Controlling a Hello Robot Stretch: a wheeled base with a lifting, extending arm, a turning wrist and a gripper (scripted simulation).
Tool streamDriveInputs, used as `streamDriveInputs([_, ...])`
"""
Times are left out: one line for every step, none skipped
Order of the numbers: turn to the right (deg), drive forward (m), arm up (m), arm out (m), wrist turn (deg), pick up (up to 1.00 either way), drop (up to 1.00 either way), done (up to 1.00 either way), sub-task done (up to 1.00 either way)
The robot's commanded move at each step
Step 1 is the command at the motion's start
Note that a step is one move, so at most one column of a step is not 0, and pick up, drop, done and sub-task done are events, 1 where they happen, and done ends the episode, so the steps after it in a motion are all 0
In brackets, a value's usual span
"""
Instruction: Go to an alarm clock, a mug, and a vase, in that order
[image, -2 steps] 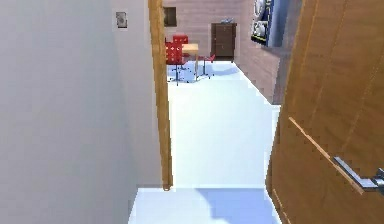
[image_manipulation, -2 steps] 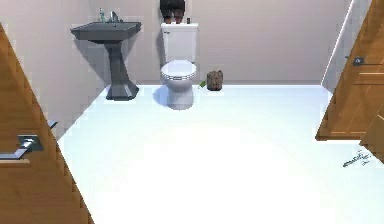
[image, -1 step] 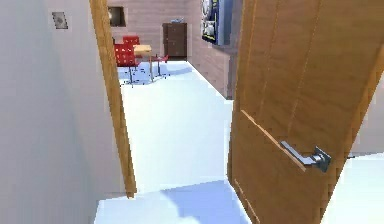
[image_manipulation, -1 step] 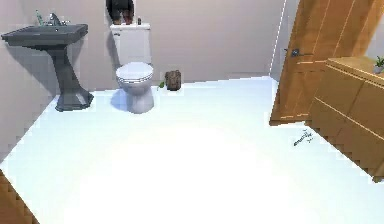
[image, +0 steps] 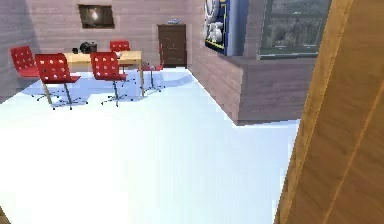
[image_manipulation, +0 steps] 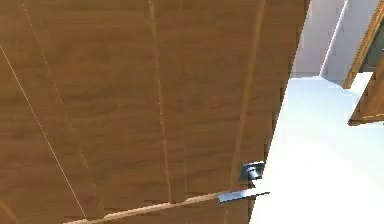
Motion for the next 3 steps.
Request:
streamDriveInputs([0.0,0.35,0.00,0.00,0.0,0.00,0.00,0.00,0.00])
streamDriveInputs([-45.0,0.00,0.00,0.00,0.0,0.00,0.00,0.00,0.00])
streamDriveInputs([0.0,0.65,0.00,0.00,0.0,0.00,0.00,0.00,0.00])
